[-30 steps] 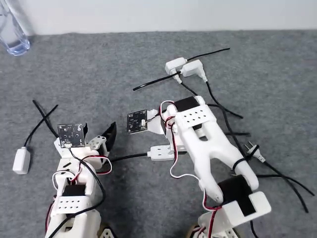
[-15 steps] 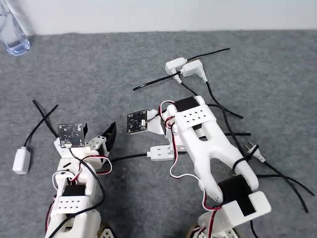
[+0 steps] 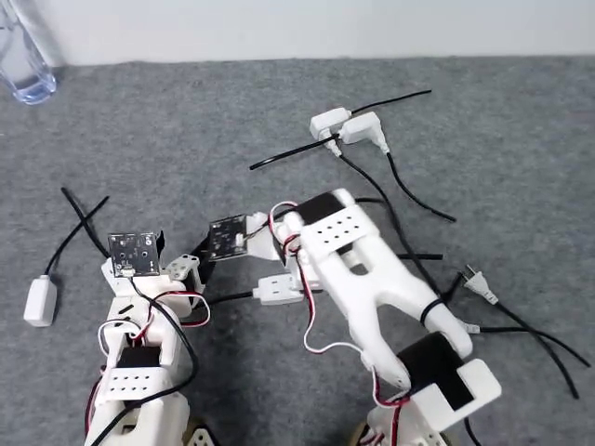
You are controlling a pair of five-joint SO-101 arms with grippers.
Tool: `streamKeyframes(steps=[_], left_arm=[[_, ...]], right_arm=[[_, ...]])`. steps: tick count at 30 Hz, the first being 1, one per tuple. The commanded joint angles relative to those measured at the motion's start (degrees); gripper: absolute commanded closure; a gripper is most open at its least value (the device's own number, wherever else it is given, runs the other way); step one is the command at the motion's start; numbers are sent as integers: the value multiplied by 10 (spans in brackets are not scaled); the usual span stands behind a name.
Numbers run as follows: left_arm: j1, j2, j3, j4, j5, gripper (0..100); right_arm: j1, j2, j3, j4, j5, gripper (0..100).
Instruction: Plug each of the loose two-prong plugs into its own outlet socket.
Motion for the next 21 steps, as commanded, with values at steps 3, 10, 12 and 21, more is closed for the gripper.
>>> streamKeyframes(steps=[3, 10, 12, 21], left_arm=[[2, 0, -4, 1, -5, 701], [25, 0, -4, -19, 8, 701], [47, -3, -4, -19, 30, 699], [163, -5, -25, -19, 207, 698]], right_arm=[[-5, -21, -28, 8, -25, 991], [-15, -123, -58, 25, -131, 991], [-28, -145, -54, 30, -164, 991], [-41, -228, -24, 43, -253, 991]])
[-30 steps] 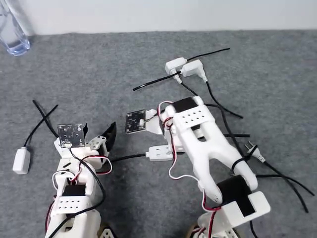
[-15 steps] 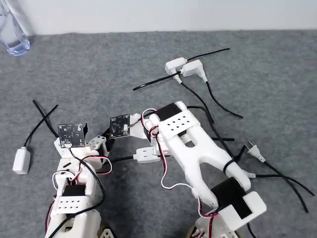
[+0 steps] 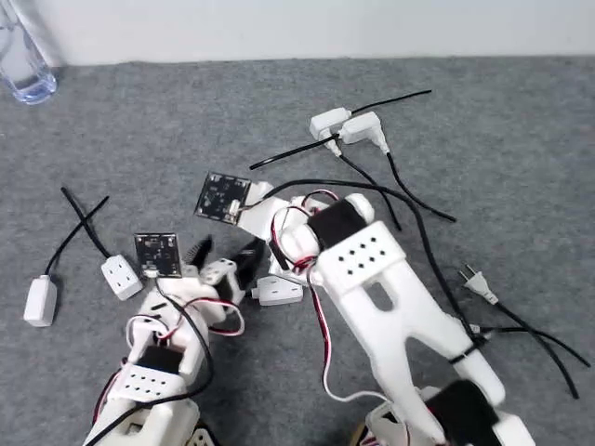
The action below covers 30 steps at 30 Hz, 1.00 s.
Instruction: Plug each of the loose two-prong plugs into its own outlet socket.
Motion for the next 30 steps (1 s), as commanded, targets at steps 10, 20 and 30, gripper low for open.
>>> streamKeyframes(steps=[10, 20, 30], left_arm=[[15, -5, -25, -19, 65, 698], [15, -5, -23, -18, 35, 698], [15, -5, -19, -19, 33, 698]], right_arm=[[-52, -54, 18, 10, -21, 991], [-50, -58, -25, 11, -33, 991], [-49, -58, -45, 12, -33, 991]])
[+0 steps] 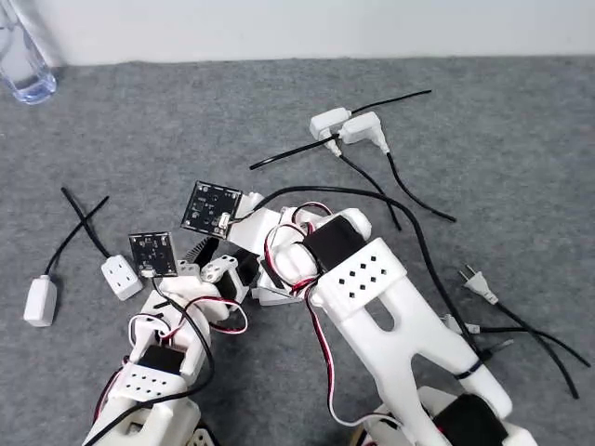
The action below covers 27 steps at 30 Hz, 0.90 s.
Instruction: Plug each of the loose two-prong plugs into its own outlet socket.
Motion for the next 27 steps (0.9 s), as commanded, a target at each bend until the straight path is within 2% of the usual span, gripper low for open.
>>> streamKeyframes(steps=[1, 11, 27], left_arm=[[5, -4, -15, -12, -7, 698], [5, -4, -15, -12, -7, 698], [4, -4, -15, -12, -8, 698]], right_arm=[[-4, -23, -60, 3, -8, 991], [-4, -23, -107, 29, -17, 991], [-4, -17, -97, -17, -48, 991]])
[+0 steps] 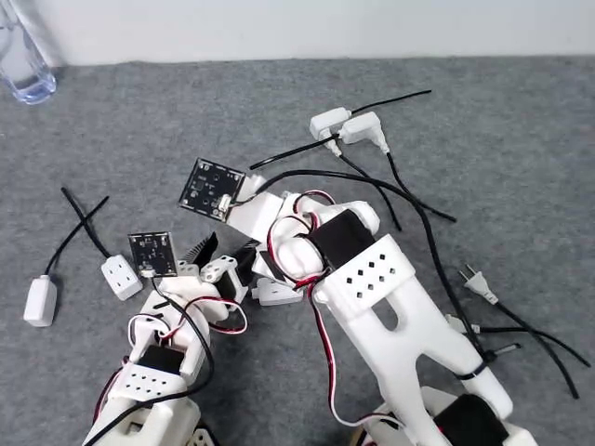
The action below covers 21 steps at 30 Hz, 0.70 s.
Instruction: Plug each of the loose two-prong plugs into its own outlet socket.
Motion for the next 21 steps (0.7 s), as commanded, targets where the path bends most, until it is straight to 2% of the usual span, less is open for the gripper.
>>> streamKeyframes(steps=[1, 7, 15, 21], left_arm=[[5, -4, -15, -12, -8, 698], [5, -4, -15, -12, -8, 698], [-22, -4, -16, -12, -8, 698], [-26, -4, -13, -12, -8, 698]], right_arm=[[-5, -17, -34, -28, -11, 991], [0, -17, -30, -18, -3, 991], [85, -18, 41, -15, 77, 991], [95, -17, 111, -59, 143, 991]])
